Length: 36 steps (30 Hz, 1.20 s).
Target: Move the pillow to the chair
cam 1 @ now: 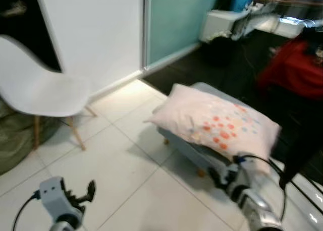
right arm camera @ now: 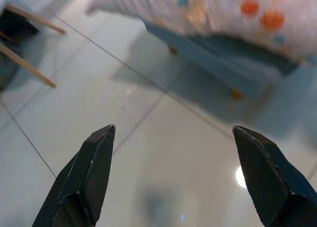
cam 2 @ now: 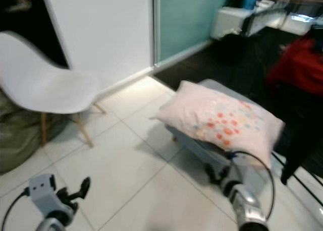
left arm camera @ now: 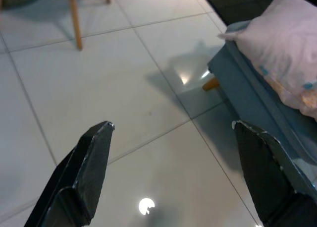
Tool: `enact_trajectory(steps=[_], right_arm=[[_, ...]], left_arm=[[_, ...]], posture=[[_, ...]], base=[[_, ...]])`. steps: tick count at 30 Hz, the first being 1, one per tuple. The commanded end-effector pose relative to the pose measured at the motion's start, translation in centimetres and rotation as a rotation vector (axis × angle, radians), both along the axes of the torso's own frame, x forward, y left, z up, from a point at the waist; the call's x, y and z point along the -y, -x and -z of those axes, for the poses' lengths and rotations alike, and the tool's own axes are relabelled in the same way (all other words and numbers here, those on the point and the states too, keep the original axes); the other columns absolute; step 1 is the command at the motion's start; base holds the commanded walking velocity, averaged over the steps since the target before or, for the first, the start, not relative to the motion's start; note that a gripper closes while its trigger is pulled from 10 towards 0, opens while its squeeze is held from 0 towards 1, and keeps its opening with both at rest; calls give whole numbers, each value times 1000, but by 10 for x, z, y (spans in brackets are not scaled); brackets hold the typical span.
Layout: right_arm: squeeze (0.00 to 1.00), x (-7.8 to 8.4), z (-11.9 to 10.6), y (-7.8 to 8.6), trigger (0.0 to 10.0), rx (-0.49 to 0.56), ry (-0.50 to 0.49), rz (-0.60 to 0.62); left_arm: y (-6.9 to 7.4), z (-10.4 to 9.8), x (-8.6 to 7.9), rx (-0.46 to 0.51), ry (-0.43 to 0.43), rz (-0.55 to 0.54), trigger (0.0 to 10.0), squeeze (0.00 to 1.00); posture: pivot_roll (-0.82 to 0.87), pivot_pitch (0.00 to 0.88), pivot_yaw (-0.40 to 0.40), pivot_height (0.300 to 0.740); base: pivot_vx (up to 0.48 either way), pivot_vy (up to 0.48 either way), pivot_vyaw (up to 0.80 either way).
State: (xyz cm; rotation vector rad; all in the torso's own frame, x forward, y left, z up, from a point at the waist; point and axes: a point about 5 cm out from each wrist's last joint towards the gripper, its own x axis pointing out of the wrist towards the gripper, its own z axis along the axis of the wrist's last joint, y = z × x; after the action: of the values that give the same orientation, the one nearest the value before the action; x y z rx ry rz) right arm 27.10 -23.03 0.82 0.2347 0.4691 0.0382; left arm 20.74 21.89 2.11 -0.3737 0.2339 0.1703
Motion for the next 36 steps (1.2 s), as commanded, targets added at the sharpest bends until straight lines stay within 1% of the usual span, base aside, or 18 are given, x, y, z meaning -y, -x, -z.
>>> enact_trajectory(steps=[1, 10, 14, 18, 23, 25, 26, 27, 29, 32, 34, 36], right_arm=[[0, 7, 0, 2, 10000, -7, 7, 17], [0, 6, 0, 1, 10000, -11, 8, 19], [0, 5, 2, 0, 10000, -34, 23, 5], [0, 5, 0, -1, 10000, -19, 14, 4], [0, 5, -1, -2, 10000, -15, 16, 0], [0, 6, -7, -9, 10000, -9, 13, 10], [0, 6, -7, -9, 10000, -9, 13, 10], [0, 8, -11, -14, 10000, -1, 16, 15], [0, 12, -23, -24, 10000, 28, -12, 40], [0, 13, -26, -27, 10000, 39, -20, 44], [0, 12, -31, -32, 10000, 44, -27, 44], [0, 12, -31, -32, 10000, 44, -27, 44]], left_arm=[[3, 3, 1, -14, -3, 2, 10000, 0], [2, 3, 1, -15, -6, 6, 10000, 0], [1, 2, 1, -13, -8, 11, 10000, 0], [0, 2, 2, -11, -8, 10, 10000, 0], [0, 2, 2, -9, -7, 11, 10000, 0], [-1, 1, 3, -6, -8, 10, 10000, 0], [-1, 1, 3, -6, -8, 10, 10000, 0], [-1, 1, 3, -5, -9, 10, 10000, 0], [-2, 1, 3, -2, -12, 10, 10000, 0], [-2, 0, 3, -1, -12, 11, 10000, 0], [-2, 0, 4, -1, -19, 19, 10000, 0], [-2, 0, 4, -1, -19, 19, 10000, 0]], posture=[[-138, 90, 11, 740], [-138, 86, 17, 740], [-139, 89, 15, 740], [-143, 87, 11, 740], [-142, 89, 9, 740], [-143, 94, 5, 740], [-143, 94, 5, 740], [-147, 96, 4, 740], [-149, 96, 3, 740], [-150, 96, 1, 740], [-149, 94, 1, 740], [-149, 94, 1, 740]], base=[[319, 0, -788], [317, 0, 0], [320, 0, -705], [321, 0, -625], [319, 0, 0], [321, 0, 0], [319, 0, 0], [319, 0, 0], [322, 0, 0], [320, 0, 0], [317, 0, 0], [319, 0, 0]])
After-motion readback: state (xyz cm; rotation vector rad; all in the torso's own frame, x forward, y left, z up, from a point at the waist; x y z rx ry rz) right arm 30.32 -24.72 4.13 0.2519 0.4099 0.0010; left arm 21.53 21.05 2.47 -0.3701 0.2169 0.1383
